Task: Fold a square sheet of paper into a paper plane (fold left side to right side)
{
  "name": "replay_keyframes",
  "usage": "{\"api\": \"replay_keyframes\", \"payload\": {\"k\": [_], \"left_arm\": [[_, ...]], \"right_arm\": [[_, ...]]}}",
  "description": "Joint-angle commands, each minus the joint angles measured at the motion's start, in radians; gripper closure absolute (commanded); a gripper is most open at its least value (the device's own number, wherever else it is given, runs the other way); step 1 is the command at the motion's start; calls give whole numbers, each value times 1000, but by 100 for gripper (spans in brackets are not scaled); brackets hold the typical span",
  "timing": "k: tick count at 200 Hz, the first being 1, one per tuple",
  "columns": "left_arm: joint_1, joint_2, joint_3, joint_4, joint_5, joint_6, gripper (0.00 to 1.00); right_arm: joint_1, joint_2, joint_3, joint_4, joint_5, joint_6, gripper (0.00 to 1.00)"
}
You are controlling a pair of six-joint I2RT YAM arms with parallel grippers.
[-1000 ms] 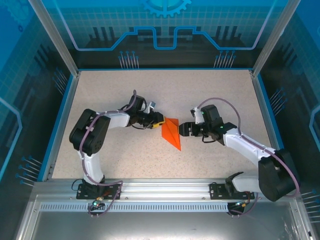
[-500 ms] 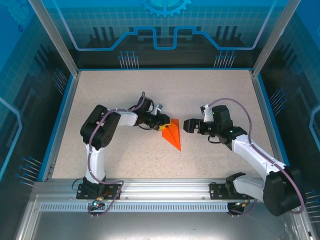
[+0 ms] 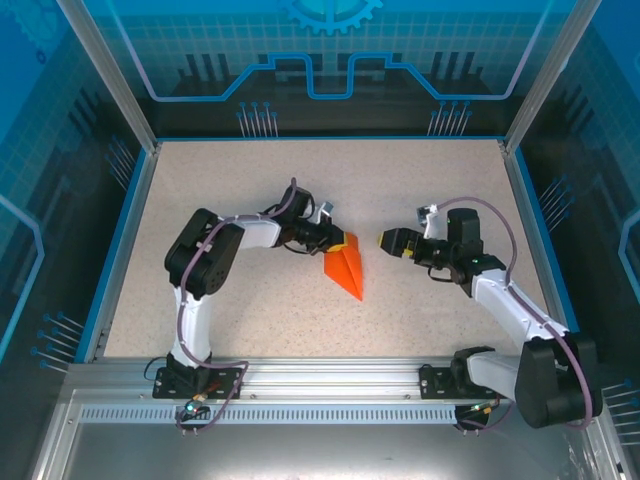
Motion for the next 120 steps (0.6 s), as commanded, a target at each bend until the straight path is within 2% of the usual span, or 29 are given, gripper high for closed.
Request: {"api": "replay_keyframes", "payload": {"k": [1,19,45,71,93,120], "left_arm": [[30,-151,66,-21,20,25,93],[51,-215,105,-36,26,27,93],[65,-280,172,-46,33,29,93],[67,-324,231,-43,45,21,93],[67,-346,259,-8,63,-7,93],[65,-365,268,36,89,-43,92]], "right_arm": [[-93,16,-8,98,-181,50,1],[-142,24,-1,162,-249,95,1],[-154,29,29,263,-302,158,1],[-151,52,28,586,-358,354,1],[-123,78,58,702,-350,433,1],[-35,124,111,779,-348,484,1]]}}
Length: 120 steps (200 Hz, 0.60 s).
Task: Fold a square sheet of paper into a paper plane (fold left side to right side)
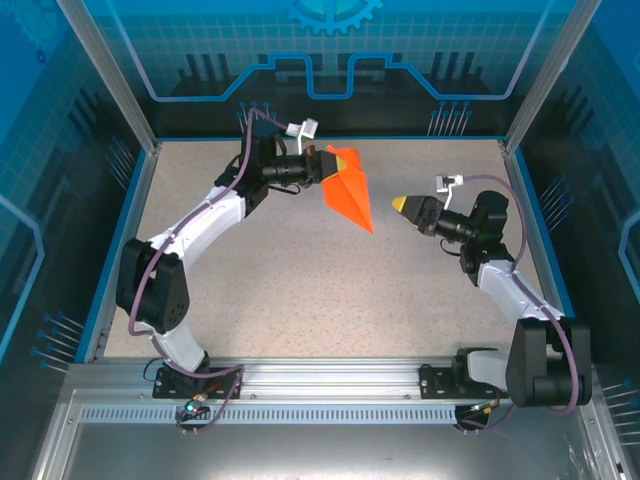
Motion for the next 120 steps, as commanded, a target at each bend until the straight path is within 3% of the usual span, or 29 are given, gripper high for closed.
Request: {"api": "replay_keyframes", "payload": {"k": [1,45,88,120], "left_arm": [[-3,-30,27,40,52,-33,92],[-14,-55,6,100,90,-70,91],[-24,-86,-12,109,99,-70,90],[-28,-89,-19,98,100,-61,89]], "right_arm": [[74,33,64,178,-34,100,1],[210,119,151,179,0,104,1],[257,165,193,171,13,109,1],[260,162,200,149,11,102,17]]}}
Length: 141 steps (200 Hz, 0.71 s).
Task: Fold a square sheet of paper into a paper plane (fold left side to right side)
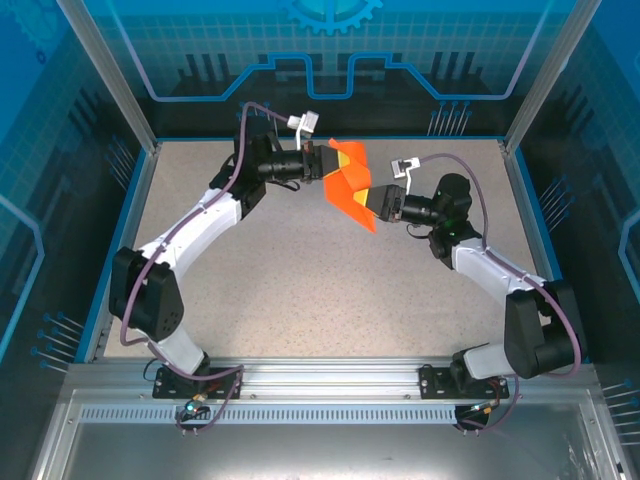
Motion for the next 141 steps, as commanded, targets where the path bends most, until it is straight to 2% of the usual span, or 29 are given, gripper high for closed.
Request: {"api": "replay_keyframes", "payload": {"k": [1,30,48,55,71,82,90,102,111,128,141], "left_arm": [[-8,-29,-19,14,29,-5,89],[-11,-20,-23,7,32,-5,89],[-10,-20,-24,-10,31,6,88],[-9,-21,-22,-23,33,15,85],[-1,-37,-1,-124,20,96,73],[9,-59,7,-202,-4,155,68],[19,-77,6,-244,-21,189,60],[32,-105,-9,-288,-47,225,45],[40,-136,-23,-321,-78,252,40],[44,-185,-48,-412,-164,321,35],[44,-220,-72,-473,-230,358,33]], "right_arm": [[15,0,40,3,7,0,17],[15,-14,45,-44,3,-32,37],[14,-27,52,-96,5,-65,58],[12,-32,58,-123,4,-83,65],[11,-48,81,-225,-2,-146,79],[11,-65,102,-315,8,-211,81],[13,-83,116,-398,24,-277,82],[20,-110,158,-610,70,-424,82],[31,-124,200,-778,124,-548,82],[81,-132,290,-1077,305,-770,82],[134,-125,344,-1234,481,-885,82]]}}
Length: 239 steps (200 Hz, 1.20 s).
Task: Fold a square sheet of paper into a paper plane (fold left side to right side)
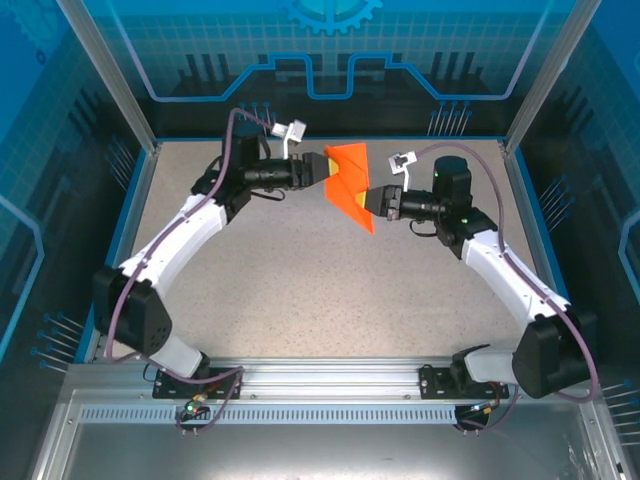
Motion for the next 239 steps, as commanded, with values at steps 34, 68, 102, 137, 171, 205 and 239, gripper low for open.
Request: {"api": "replay_keyframes", "payload": {"k": [34,68,102,137,171,205,239], "left_arm": [[6,-224,-169,-198,-320,150,31],[6,-383,-315,-205,-500,138,26],[6,-458,-370,-266,-581,156,22],[6,-471,-381,-296,-592,164,20],[6,-471,-385,-297,-590,162,19],[7,-454,-382,-304,-583,159,18],[6,-415,-374,-302,-551,144,17]], "right_arm": [[290,72,182,-695,931,-451,82],[465,330,321,-920,1478,-390,84],[553,556,432,-1027,1667,-338,86],[583,755,523,-1079,1691,-326,87],[602,880,561,-1105,1640,-326,86],[605,897,542,-1063,1480,-335,76],[592,865,523,-1029,1350,-340,63]]}}
